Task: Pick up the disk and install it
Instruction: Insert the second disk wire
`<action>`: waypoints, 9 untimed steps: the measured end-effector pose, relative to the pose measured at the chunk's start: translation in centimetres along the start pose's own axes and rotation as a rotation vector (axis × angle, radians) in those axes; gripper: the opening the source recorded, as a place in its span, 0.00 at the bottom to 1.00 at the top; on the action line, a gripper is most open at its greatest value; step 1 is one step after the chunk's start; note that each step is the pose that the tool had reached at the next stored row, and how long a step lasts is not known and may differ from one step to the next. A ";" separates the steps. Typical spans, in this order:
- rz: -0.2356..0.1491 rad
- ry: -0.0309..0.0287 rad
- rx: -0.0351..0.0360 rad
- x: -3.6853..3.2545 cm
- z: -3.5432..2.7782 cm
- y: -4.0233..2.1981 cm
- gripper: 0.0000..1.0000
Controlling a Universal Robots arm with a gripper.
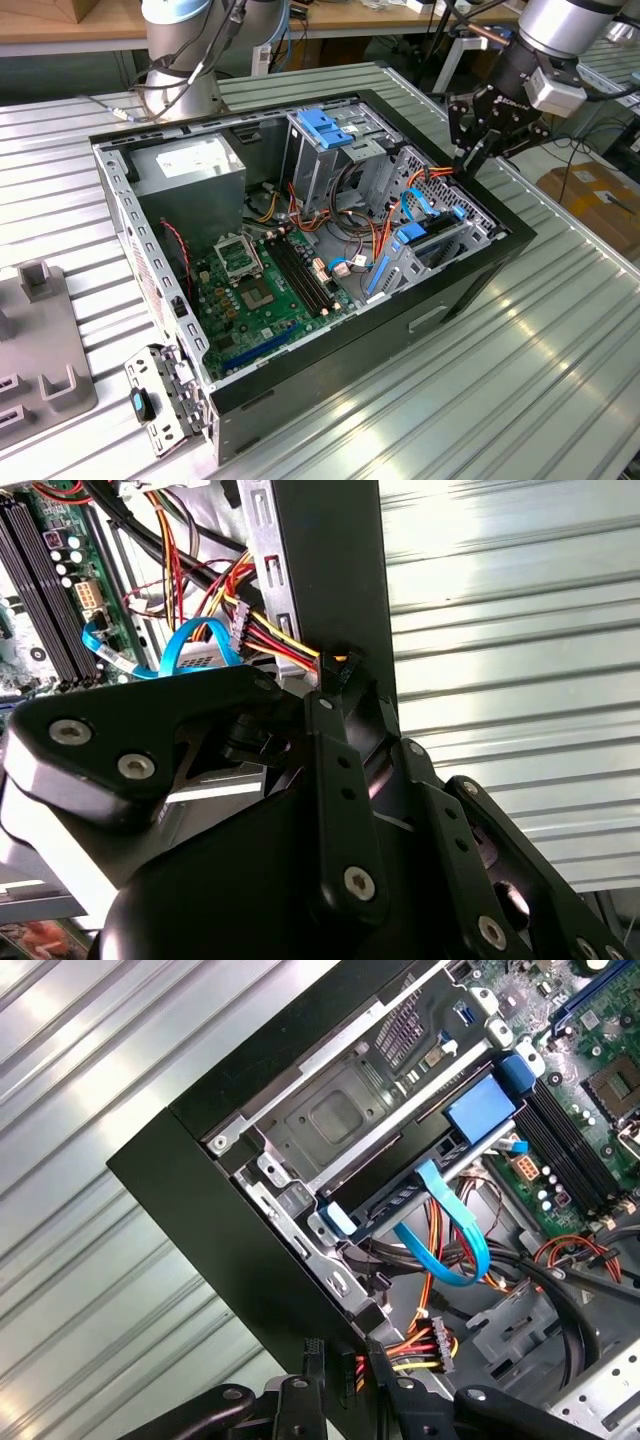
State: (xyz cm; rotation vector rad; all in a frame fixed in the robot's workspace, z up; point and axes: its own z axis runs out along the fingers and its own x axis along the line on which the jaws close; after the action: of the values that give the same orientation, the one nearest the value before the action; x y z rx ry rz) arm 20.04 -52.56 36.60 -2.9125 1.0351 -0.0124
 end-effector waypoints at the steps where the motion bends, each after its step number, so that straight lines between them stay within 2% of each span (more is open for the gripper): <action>1: 0.000 0.0000 0.0000 0.00 0.00 0.00 0.30; 9: 0.000 0.0000 0.0000 -0.10 0.01 -0.13 0.30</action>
State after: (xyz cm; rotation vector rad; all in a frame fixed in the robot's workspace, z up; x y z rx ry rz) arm 20.04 -52.40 36.59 -2.9127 1.0346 -0.0124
